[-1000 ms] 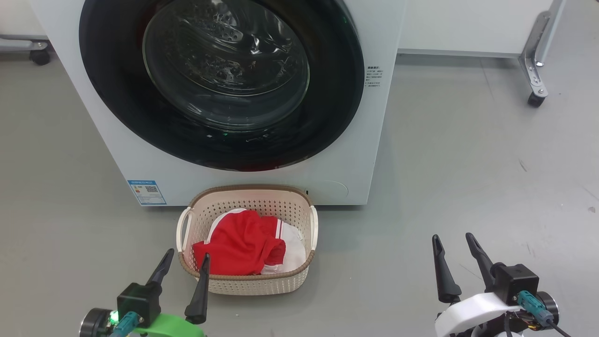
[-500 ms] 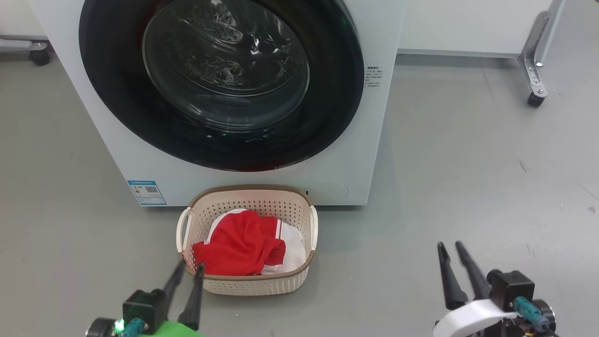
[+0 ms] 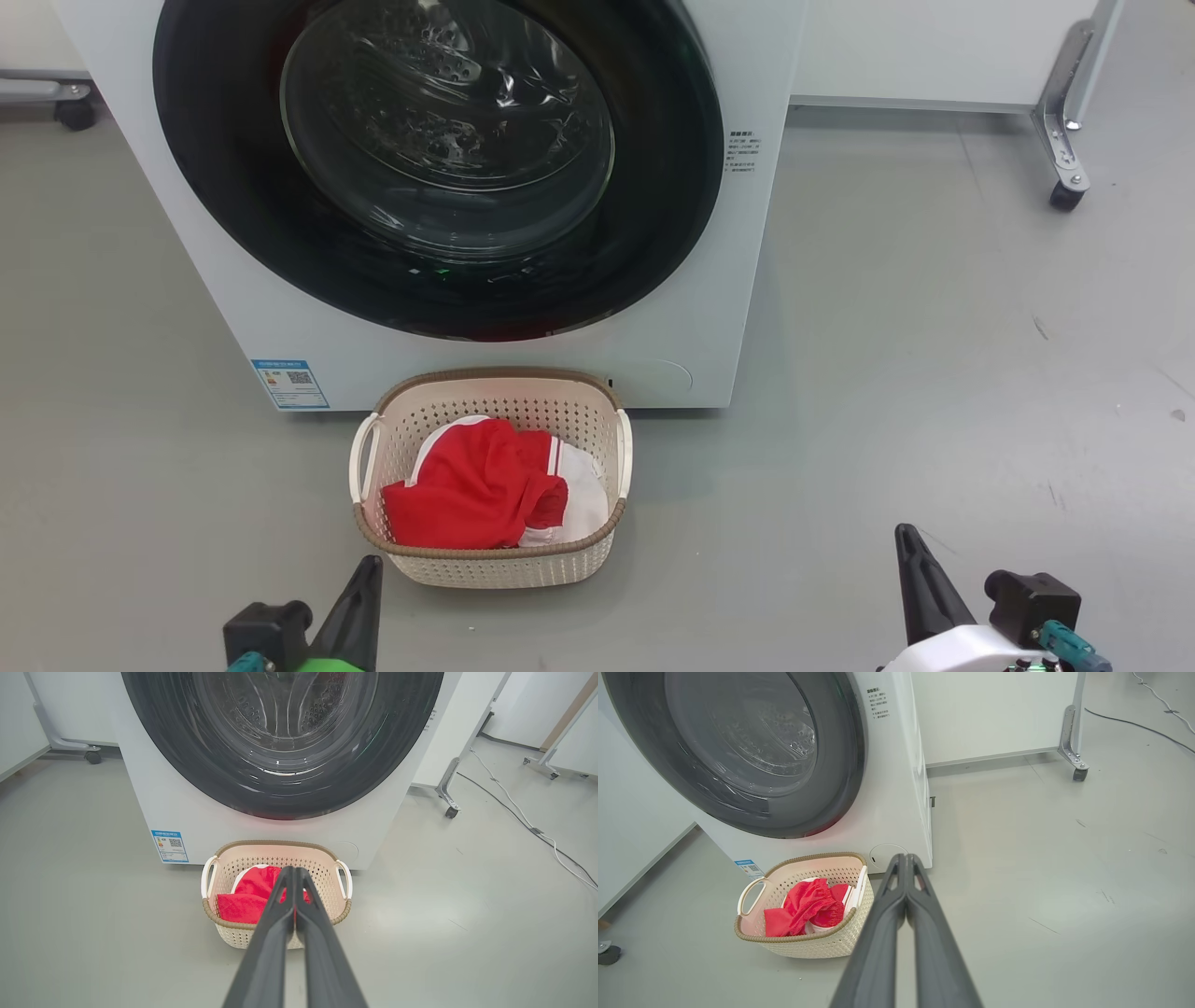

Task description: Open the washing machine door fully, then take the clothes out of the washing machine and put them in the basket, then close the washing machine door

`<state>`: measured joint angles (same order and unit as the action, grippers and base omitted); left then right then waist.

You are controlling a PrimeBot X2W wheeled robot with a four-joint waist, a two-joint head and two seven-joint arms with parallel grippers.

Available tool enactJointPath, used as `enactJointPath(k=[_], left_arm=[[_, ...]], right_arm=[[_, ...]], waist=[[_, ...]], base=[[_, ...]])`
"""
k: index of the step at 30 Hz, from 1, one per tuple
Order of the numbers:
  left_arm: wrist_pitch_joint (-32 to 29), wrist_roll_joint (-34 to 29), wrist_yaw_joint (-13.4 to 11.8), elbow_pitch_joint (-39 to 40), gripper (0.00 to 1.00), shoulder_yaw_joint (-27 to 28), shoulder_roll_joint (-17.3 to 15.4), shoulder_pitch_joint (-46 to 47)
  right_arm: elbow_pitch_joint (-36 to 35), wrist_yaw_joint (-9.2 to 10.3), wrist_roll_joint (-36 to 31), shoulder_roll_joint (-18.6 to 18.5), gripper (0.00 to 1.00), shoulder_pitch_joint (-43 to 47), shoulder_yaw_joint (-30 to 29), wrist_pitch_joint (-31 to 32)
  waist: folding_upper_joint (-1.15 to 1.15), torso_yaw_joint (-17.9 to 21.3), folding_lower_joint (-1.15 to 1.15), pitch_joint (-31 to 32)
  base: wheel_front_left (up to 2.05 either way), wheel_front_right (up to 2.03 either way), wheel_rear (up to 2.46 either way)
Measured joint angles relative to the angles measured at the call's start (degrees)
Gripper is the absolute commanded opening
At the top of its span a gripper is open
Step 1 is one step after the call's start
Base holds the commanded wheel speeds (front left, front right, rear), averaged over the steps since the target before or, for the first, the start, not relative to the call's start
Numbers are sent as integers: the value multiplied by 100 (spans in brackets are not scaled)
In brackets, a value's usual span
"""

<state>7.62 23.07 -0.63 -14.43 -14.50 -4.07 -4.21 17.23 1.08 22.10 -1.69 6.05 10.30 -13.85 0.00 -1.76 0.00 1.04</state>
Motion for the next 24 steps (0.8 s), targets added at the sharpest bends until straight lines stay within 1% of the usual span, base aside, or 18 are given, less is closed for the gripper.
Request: enactJointPath(k=[7, 12, 18, 20, 24], left_arm=[[-103, 627, 48, 0, 0, 141, 12, 8], [-163, 967, 96, 0, 0, 232, 18, 15], [-278, 1400, 107, -1, 0, 357, 41, 30], [-310, 1529, 153, -2, 0, 393, 46, 44], [-356, 1839, 186, -7, 0, 495, 59, 80]], right_arm=[[-46, -52, 675, 0, 0, -7, -103, 131], [-69, -99, 1031, -1, 0, -19, -202, 229], [-85, -107, 1473, -8, 0, -59, -290, 355], [-94, -153, 1636, -14, 0, -95, -321, 388], [-105, -163, 1940, -24, 0, -106, -389, 458]], waist=[[0, 13, 0, -10], [0, 22, 0, -18], [0, 32, 0, -26], [0, 36, 0, -29], [0, 43, 0, -34]], base=[[0, 0, 0], [0, 0, 0], [0, 0, 0], [0, 0, 0], [0, 0, 0]])
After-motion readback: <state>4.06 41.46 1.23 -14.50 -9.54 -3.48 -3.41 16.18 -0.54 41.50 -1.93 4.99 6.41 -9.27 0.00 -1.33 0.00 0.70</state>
